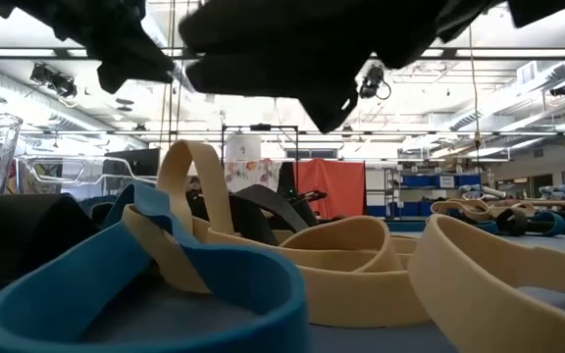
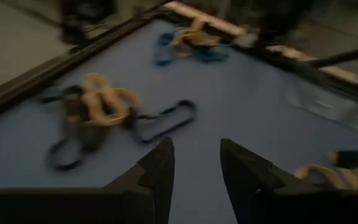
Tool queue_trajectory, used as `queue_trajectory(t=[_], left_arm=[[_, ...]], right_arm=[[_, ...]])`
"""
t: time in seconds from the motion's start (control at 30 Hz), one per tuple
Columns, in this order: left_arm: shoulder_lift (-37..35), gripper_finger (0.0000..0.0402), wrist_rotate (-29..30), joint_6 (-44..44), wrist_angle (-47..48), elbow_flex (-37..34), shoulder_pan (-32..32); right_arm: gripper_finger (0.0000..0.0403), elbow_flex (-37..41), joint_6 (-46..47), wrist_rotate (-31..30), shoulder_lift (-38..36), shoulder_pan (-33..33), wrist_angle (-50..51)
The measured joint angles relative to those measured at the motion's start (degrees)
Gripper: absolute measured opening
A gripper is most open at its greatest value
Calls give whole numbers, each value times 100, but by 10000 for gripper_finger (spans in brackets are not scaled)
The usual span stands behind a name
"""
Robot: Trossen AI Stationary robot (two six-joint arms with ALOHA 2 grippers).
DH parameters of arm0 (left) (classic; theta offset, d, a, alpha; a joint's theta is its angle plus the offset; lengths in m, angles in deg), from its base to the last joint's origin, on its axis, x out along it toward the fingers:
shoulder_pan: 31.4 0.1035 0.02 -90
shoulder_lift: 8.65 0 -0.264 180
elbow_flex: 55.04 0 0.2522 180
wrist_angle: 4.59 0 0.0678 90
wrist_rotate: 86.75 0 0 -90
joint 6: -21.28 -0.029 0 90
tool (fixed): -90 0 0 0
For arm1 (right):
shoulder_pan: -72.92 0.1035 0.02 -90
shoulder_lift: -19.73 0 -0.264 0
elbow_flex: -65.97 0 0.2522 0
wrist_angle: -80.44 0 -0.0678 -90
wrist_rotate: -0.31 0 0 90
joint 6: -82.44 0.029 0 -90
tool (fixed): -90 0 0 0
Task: Sort rubber bands into baskets
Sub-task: Put the blue rubber band into the top transparent bin
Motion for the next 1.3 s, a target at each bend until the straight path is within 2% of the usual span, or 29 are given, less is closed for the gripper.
queue_trajectory(t=[0.1, 0.2, 0.43, 0.6, 0.73, 1.1, 1.2, 1.3], left_arm=[[91, 133, -116, -316, -478, -287, -507], [170, 133, -260, -490, -847, -582, -929], [383, 133, -223, -175, -1486, -1018, -1430], [597, 133, -134, -114, -1553, -1046, -1521], [731, 133, -136, -114, -1597, -1046, -1524], [750, 133, -94, -127, -1602, -1046, -1524], [747, 133, -36, -271, -1607, -1046, -1518], [747, 133, -18, -353, -1608, -1046, -1498]], right_arm=[[114, -10, 409, -313, 155, 72, -17], [114, 1, 769, -280, 438, 101, -138], [115, 0, 1740, -394, 568, 134, -293], [115, -9, 1828, -674, 609, 174, -231], [123, 2, 2208, -623, 738, 114, -416], [231, 0, 2351, -306, 758, 42, -450], [232, -2, 2302, -337, 758, 12, -566], [215, -2, 2281, -350, 758, -4, -518]])
